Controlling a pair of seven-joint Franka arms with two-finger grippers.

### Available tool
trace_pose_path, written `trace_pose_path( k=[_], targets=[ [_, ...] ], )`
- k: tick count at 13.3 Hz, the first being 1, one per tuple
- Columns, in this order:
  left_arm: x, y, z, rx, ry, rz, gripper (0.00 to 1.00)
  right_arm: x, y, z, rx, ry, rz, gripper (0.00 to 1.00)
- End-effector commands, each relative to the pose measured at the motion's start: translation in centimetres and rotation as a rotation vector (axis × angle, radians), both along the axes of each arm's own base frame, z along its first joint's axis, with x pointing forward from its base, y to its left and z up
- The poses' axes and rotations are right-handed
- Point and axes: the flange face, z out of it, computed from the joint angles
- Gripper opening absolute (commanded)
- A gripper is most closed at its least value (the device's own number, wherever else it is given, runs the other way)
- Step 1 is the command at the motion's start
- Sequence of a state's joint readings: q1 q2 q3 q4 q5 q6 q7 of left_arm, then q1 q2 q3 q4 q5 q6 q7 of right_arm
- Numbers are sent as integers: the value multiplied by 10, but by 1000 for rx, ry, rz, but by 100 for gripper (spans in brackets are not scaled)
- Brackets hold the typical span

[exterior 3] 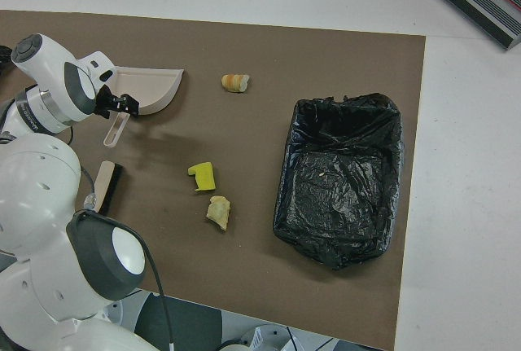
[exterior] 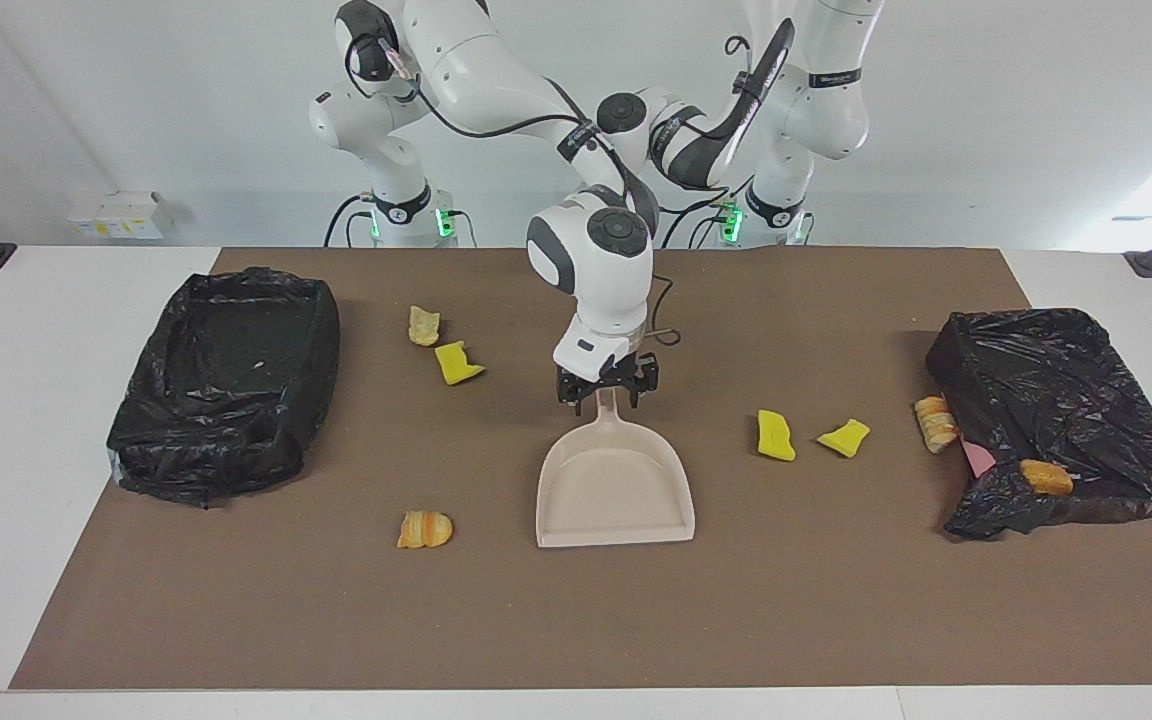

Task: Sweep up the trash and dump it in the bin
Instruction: 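Grasp the dustpan with the right gripper while the left gripper lifts the brush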

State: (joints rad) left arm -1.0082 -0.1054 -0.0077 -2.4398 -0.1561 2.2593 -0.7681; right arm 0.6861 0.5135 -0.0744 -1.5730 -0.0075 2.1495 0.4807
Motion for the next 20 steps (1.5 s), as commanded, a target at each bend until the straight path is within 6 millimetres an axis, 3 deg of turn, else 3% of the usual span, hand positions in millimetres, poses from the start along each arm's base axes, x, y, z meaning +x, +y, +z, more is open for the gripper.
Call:
trace_pose_path(
  k=[1, 3, 5, 6, 8, 9, 13, 15, 17, 20],
  targets=[
    [14, 15, -5, 12, 14, 54, 0, -10, -8, 2, 26, -5, 17, 92],
    [22, 28, -1, 43, 35, 76, 0, -12, -8, 1, 30, 2, 16, 87],
    [39, 49, 8, 67, 35, 108, 0, -12, -8, 2, 28, 1, 40, 36],
    [45, 55, 8, 81, 25, 107, 0, -15, -8, 1, 20, 15, 68, 17],
    [60, 72, 5, 96, 36, 110, 0, -21, -13, -3, 9, 27, 91, 11],
    [67, 80, 5, 107, 34, 89, 0, -22, -15, -3, 3, 34, 127, 0],
    [101, 114, 19, 137, 45, 57, 0, -22, -17, -2, -3, 51, 157, 0],
    [97, 125, 28, 188, 51, -106, 0, -18, -25, 10, 1, 43, 154, 0],
    [99, 144, 41, 210, 76, -270, 0, -7, -51, 25, -10, 55, 263, 0],
    [118, 174, 58, 167, 75, -340, 0, 0, -91, 54, -46, 95, 497, 0]
  ],
)
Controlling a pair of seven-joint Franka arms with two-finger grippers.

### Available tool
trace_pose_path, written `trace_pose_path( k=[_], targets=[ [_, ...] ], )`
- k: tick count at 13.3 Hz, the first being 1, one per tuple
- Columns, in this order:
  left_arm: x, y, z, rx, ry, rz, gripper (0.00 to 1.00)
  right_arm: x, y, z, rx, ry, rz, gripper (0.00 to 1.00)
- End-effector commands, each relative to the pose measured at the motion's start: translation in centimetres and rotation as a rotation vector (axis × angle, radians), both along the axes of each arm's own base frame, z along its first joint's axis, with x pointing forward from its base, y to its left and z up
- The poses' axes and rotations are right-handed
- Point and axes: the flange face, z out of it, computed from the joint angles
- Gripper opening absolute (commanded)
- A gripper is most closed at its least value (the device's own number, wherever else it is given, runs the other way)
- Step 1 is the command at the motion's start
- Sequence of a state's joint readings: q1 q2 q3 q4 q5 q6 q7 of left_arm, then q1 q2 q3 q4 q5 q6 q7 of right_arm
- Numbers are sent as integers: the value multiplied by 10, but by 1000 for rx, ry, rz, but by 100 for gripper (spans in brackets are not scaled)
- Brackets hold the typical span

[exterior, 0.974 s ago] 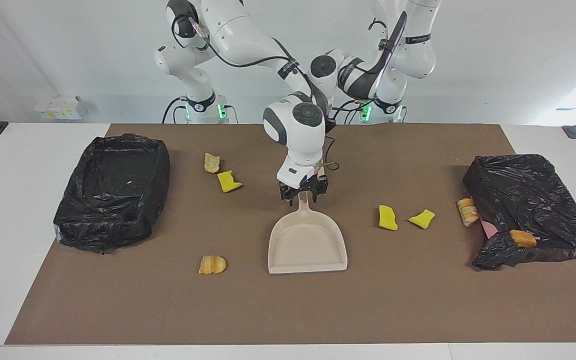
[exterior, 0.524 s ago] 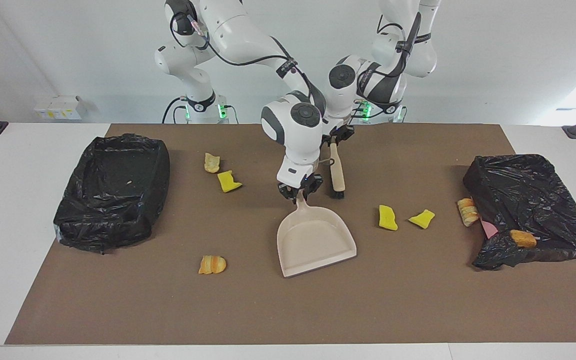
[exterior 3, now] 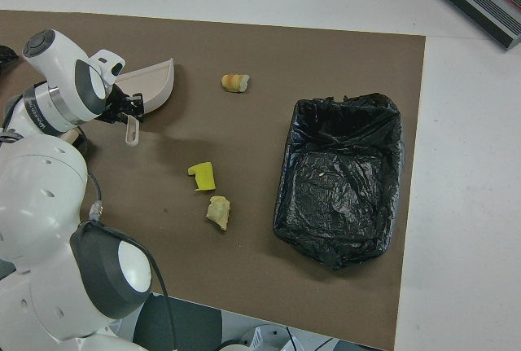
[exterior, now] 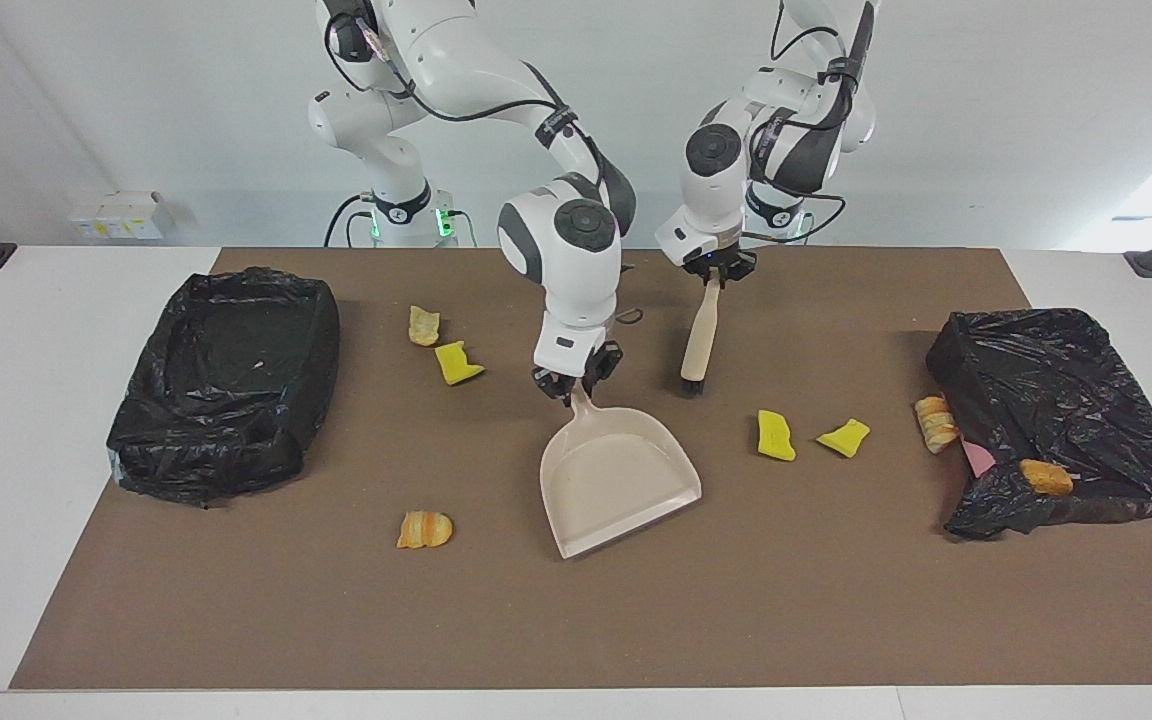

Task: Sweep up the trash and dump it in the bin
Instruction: 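Grasp the dustpan with the right gripper while the left gripper lifts the brush, then set the dustpan down mid-mat while the left gripper carries the brush outward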

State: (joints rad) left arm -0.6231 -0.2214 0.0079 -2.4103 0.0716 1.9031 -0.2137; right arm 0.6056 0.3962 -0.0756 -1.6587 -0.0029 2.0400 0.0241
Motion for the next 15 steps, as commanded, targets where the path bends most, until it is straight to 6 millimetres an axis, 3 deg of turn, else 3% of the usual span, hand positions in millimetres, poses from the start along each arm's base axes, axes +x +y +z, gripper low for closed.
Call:
trace_pose_path(
  k=[1, 3, 5, 6, 9, 11, 13, 15],
  targets=[
    [19, 26, 30, -17, -25, -14, 0, 0, -35, 30, 7, 27, 232, 0],
    [43, 52, 46, -7, -47, 47, 0, 5, -52, 30, -11, 53, 415, 0],
    [70, 80, 47, -8, -71, 115, 0, 5, -56, 32, -115, 56, 730, 0],
    [83, 98, 48, -7, -82, 158, 0, 5, -58, 32, -121, 66, 808, 0],
    [111, 146, 45, -19, -122, 269, 0, -2, -56, 30, -136, 77, 875, 0],
    [120, 183, 45, -28, -149, 337, 0, -4, -55, 30, -139, 92, 1008, 0],
    [131, 231, 38, -47, -154, 328, 0, -12, -50, 30, -162, 100, 1057, 0],
    [137, 266, 28, -52, -150, 343, 0, -15, -54, 23, -188, 109, 1080, 0]
  ],
)
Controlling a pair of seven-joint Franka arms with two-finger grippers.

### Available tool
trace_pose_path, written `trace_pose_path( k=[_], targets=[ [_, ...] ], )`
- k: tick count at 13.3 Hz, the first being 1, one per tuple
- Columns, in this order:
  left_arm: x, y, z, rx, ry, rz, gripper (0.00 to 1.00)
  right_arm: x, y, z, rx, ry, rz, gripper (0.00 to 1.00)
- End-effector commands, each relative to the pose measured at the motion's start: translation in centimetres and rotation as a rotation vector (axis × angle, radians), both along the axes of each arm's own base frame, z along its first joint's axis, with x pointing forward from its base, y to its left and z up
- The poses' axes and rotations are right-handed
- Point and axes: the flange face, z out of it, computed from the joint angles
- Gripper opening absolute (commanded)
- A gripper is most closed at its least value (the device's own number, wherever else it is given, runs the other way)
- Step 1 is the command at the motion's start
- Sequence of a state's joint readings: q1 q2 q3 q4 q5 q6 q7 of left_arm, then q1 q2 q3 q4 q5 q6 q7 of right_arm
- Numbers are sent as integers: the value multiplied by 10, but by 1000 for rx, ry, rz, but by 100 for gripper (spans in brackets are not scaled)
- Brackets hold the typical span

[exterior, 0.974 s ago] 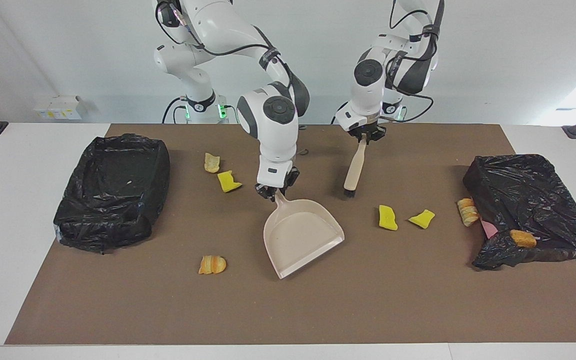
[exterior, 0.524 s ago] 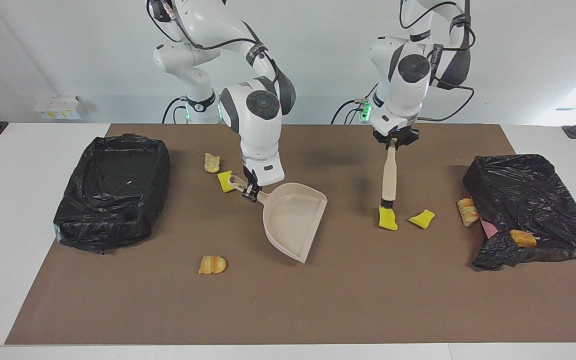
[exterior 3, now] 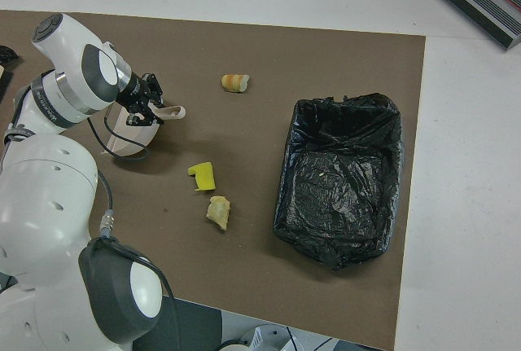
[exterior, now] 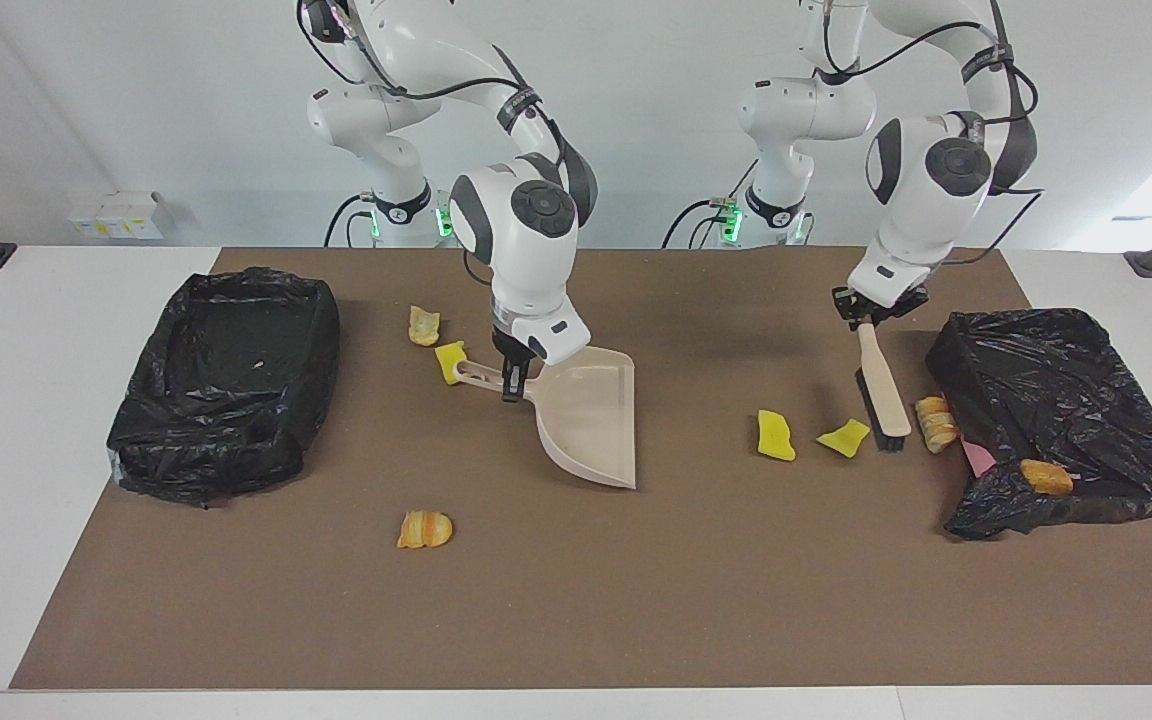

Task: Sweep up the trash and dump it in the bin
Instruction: 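Set the dustpan down mid-mat while the left gripper carries the brush outward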

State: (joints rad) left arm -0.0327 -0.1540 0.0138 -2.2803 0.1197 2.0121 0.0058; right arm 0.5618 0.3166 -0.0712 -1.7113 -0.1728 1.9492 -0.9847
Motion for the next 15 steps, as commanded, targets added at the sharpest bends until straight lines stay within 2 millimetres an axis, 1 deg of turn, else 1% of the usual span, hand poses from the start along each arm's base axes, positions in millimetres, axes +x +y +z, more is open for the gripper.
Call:
trace_pose_path(
  k=[1, 2, 3, 4, 5, 6, 8, 10, 12, 13, 15],
  targets=[
    [7, 40, -6, 5, 3, 17, 0, -11, -7, -5, -30, -5, 62, 0],
    [3, 51, -9, 8, 22, 43, 0, -11, -5, -11, -19, -19, 73, 0],
    [-2, 54, -11, 31, 48, 44, 0, -11, -6, -16, -16, -25, 77, 0],
    [-7, 55, -10, 74, 82, 65, 0, -13, -5, -18, -19, -24, 80, 0],
    [-12, 51, -9, 131, 98, 107, 0, -14, -4, -19, -22, -22, 82, 0],
    [-17, 50, -10, 160, 119, 140, 0, -18, 1, -22, -23, -21, 86, 0],
    [-30, 42, -29, 167, 145, 146, 0, -20, 2, -25, -25, -18, 85, 0],
    [-35, 39, -49, 157, 118, 150, 0, -20, 2, -26, -25, -18, 85, 0],
    [-35, 35, -61, 149, 91, 168, 0, -21, 2, -26, -26, -17, 85, 0],
    [-33, 30, -62, 137, 76, 161, 0, -21, 1, -27, -26, -15, 85, 0],
    [-26, -3, -65, 40, 48, 175, 0, -22, 1, -28, -28, -12, 85, 0]
  ],
)
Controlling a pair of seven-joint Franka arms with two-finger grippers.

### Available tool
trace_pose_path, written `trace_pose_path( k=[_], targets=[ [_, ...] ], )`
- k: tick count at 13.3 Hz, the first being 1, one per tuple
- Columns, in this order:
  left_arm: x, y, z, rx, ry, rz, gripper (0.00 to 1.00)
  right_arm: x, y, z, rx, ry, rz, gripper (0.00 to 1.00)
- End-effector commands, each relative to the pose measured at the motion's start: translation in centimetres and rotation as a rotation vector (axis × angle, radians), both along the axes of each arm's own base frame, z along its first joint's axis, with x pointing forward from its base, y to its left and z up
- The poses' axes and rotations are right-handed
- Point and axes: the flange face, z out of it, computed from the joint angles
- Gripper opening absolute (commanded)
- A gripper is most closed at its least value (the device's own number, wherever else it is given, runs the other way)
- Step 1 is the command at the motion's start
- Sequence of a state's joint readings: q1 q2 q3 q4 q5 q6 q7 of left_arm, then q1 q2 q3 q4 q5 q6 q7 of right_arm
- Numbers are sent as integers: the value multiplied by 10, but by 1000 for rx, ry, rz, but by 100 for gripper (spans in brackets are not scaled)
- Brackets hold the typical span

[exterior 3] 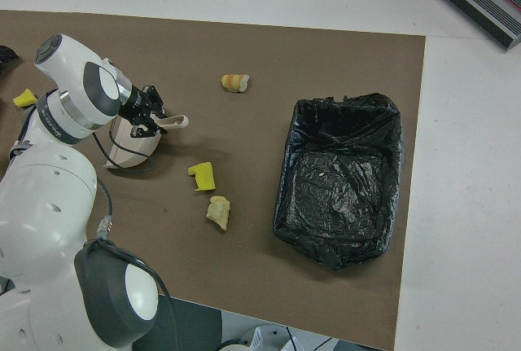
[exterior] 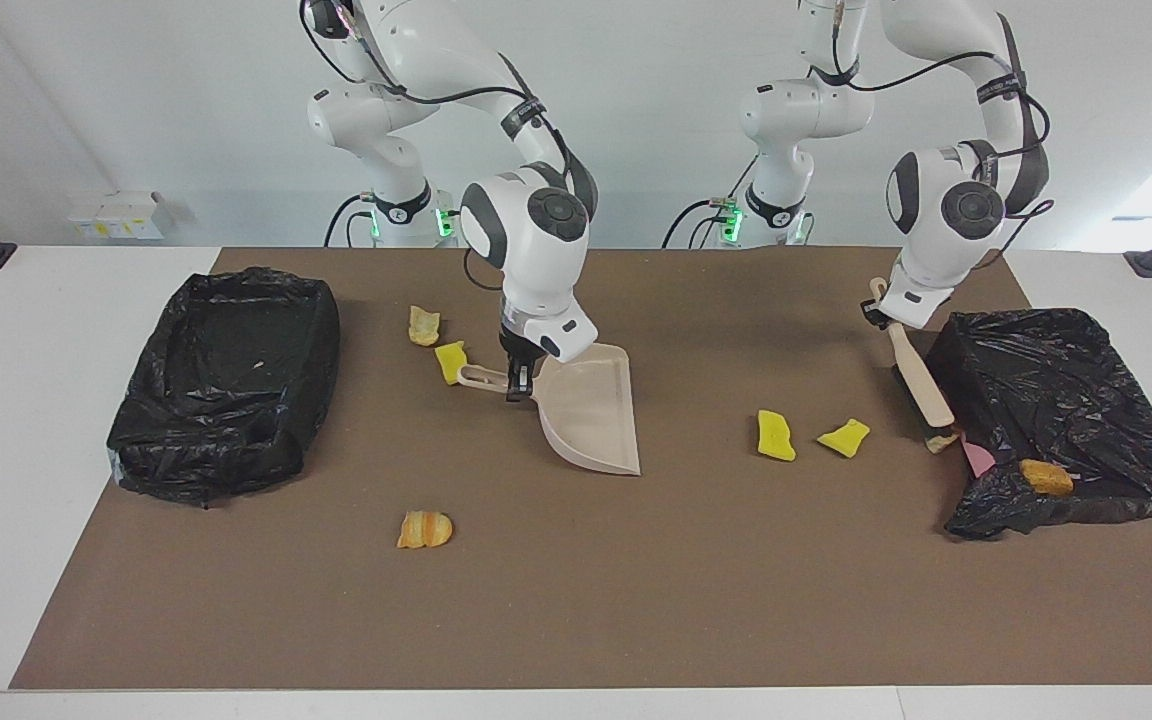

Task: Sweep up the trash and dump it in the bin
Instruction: 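Sweep the crusts and sponges toward the dustpan with the left gripper's brush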

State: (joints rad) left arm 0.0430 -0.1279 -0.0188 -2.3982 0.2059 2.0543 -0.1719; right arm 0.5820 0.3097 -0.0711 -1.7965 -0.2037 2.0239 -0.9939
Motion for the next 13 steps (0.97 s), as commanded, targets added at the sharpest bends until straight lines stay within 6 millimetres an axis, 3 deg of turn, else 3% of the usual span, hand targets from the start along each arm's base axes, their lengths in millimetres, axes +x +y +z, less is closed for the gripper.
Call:
trace_pose_path(
  k=[1, 4, 5, 7, 8, 10, 13],
  targets=[
    [5, -40, -3, -91, -54, 21, 0, -7, -5, 1, -7, -10, 27, 0],
    [18, -86, 8, -100, -63, 13, 0, -10, -6, -2, -6, -9, 29, 0],
    [24, -93, 20, -95, -61, 18, 0, -11, -6, -3, -5, -8, 30, 0],
    [33, -90, 49, -93, -58, 23, 0, -11, -6, -5, -5, -8, 30, 0],
    [37, -84, 63, -93, -58, 30, 0, -11, -6, -5, -5, -8, 30, 0],
    [44, -63, 66, -99, -65, 44, 0, -12, -8, -5, -7, -7, 30, 0],
    [52, 6, 59, -133, -66, -41, 0, -14, -8, -6, -18, -39, 11, 0]
  ],
)
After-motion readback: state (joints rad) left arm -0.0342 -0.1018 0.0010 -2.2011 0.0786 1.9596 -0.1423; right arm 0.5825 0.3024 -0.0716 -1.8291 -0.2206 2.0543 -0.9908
